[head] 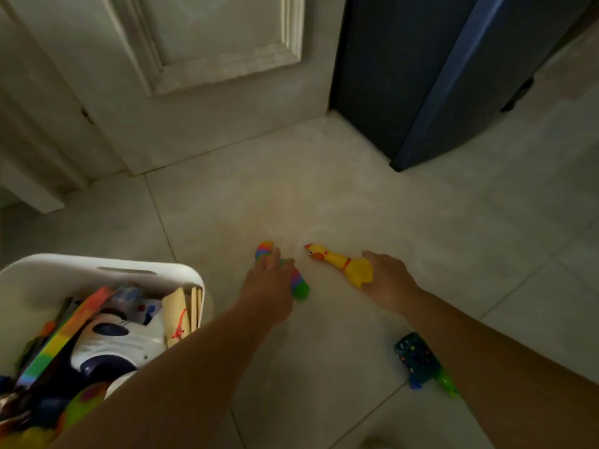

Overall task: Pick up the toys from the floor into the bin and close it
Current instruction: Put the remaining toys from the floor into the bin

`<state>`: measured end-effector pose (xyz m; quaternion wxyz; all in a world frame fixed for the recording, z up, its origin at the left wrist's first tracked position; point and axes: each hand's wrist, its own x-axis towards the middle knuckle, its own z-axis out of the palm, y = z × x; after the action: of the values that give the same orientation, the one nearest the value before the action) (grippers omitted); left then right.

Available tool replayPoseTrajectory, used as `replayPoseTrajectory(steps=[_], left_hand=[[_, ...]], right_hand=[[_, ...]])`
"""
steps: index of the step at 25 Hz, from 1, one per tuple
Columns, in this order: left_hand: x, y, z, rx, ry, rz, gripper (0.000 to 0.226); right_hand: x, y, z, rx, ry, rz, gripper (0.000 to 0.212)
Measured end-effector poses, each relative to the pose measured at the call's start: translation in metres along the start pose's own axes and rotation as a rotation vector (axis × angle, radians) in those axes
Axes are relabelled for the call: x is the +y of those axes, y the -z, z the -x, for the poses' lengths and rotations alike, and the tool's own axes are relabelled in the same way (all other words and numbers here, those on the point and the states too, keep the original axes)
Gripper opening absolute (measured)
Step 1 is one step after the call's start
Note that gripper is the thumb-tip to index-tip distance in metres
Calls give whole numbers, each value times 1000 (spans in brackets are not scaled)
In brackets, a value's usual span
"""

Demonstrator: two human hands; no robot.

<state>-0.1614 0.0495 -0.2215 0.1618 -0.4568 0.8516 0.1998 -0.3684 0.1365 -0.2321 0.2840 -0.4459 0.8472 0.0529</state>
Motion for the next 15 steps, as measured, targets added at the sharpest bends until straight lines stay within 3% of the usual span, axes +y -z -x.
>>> replayPoseTrajectory(steps=[4, 7, 12, 15], left_hand=[[10, -17, -36, -1, -12, -121, 73], [9, -26, -52, -26, -4, -191, 67], [1, -35, -48, -19, 16, -339, 36], [0, -30, -49, -51, 45, -333, 34]], right_hand=[[9, -21, -15, -96, -2, 57, 94], [8, -26, -29, -88, -30, 46, 92], [5, -37, -39, 8, -64, 149, 82], [4, -39, -37, 9, -53, 154, 75]])
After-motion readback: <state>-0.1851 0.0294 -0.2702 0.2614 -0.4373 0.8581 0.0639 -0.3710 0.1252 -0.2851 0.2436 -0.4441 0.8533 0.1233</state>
